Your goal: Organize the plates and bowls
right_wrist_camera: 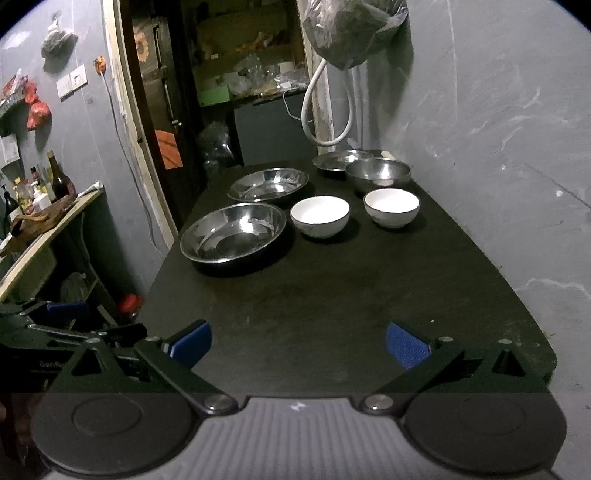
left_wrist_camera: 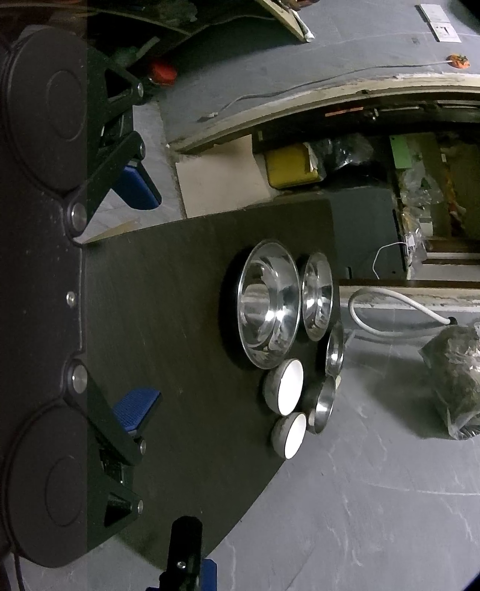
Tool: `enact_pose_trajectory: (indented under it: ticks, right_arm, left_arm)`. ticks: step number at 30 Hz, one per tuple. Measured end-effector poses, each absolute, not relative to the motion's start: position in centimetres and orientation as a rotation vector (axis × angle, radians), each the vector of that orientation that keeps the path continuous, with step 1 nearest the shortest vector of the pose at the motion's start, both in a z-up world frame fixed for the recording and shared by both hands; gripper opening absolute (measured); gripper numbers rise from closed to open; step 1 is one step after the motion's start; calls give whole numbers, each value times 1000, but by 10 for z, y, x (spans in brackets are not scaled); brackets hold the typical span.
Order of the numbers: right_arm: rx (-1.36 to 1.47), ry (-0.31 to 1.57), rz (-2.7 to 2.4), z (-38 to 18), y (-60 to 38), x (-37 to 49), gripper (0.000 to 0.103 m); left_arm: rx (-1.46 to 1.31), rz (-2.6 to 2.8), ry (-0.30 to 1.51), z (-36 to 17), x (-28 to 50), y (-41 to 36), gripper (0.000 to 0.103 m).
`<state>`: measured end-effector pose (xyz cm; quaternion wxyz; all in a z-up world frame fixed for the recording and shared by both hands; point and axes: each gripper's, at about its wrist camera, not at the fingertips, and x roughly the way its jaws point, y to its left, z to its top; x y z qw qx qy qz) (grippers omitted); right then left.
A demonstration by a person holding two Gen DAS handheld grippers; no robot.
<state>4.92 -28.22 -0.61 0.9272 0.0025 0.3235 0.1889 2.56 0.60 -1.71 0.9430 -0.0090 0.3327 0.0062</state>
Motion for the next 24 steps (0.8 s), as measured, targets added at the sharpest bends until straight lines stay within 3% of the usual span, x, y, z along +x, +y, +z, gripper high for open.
enact_pose_trajectory:
  ticks: [12, 24]
  right_arm:
    - [-25, 835, 369, -6, -263, 98, 103]
    - [-77, 921, 409, 14, -241, 185, 103]
  left_arm:
    - [-65, 111, 743, -16, 60, 24, 102]
    - [-76, 230, 749, 6, 144, 31, 102]
